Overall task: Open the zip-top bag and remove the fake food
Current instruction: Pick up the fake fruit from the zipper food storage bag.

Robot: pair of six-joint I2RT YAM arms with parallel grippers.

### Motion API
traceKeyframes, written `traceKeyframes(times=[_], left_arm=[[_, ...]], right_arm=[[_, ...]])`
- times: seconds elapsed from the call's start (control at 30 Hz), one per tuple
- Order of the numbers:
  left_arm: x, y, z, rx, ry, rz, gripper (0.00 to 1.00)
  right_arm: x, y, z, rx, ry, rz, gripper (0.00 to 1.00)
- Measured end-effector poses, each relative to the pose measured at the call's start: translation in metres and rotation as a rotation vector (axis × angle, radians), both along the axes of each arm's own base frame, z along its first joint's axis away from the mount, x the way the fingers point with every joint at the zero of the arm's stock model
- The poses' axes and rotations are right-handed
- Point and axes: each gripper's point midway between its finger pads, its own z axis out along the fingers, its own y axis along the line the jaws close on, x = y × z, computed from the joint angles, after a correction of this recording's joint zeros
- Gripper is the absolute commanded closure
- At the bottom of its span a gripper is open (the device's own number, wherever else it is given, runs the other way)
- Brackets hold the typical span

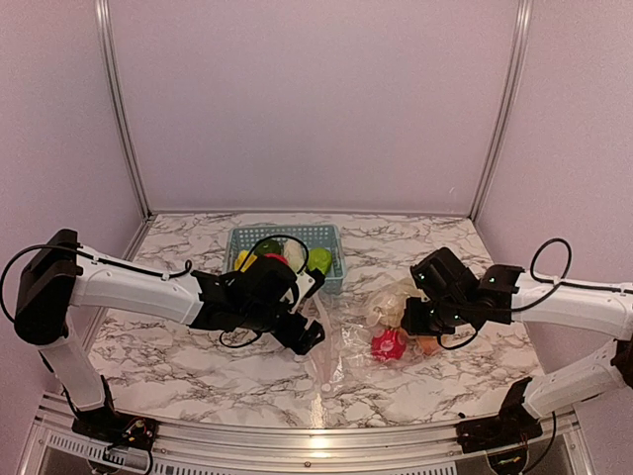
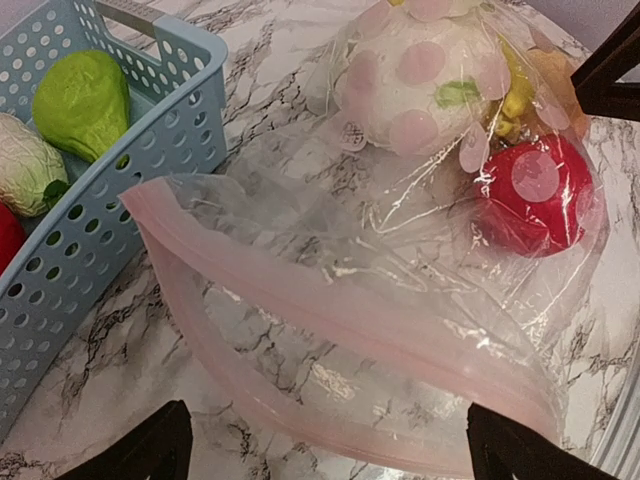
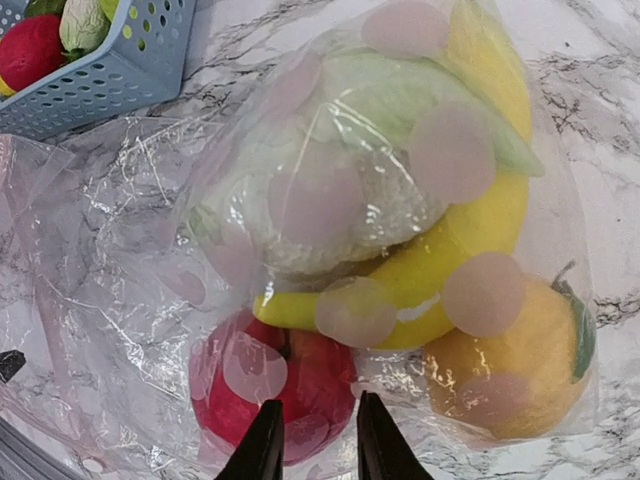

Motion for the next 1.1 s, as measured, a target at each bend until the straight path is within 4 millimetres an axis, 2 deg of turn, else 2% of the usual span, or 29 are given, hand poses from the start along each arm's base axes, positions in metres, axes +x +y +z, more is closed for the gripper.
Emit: traceKeyframes(times=[0.37,0.53,0.7,0.87,1.0,1.1], left_arm=[[-0.005,-0.003,-0.004,0.001,0.015,-0.021,0.01],[-0.009,-0.005,-0.008,0.006,0.024,-0.034,0.01],[-0.011,-0.007,-0.007,-0.002,0.027,-0.044,0.01],[-0.015,-0.012,-0.007,-0.027,0.034,-0.067,0.01],[-0.022,-0.010,-0.014,-0.026,0.049,-0.086,0.01],[-0.024,-0.008,-0.019,-0.024,0.057,-0.093,0.01]], right_arm=[[0.004,0.013,-0.025,-0.010,0.045,0.023,0.78],[0.004,0.023,-0.040,0.003,0.069,0.046,0.75],[0.006,0.032,-0.047,0.017,0.080,0.064,0.75],[0.007,0.032,-0.041,-0.018,0.084,0.080,0.75],[0.007,0.031,-0.025,-0.036,0.072,0.090,0.75],[0.000,0.033,-0.014,-0.045,0.063,0.111,0.78]])
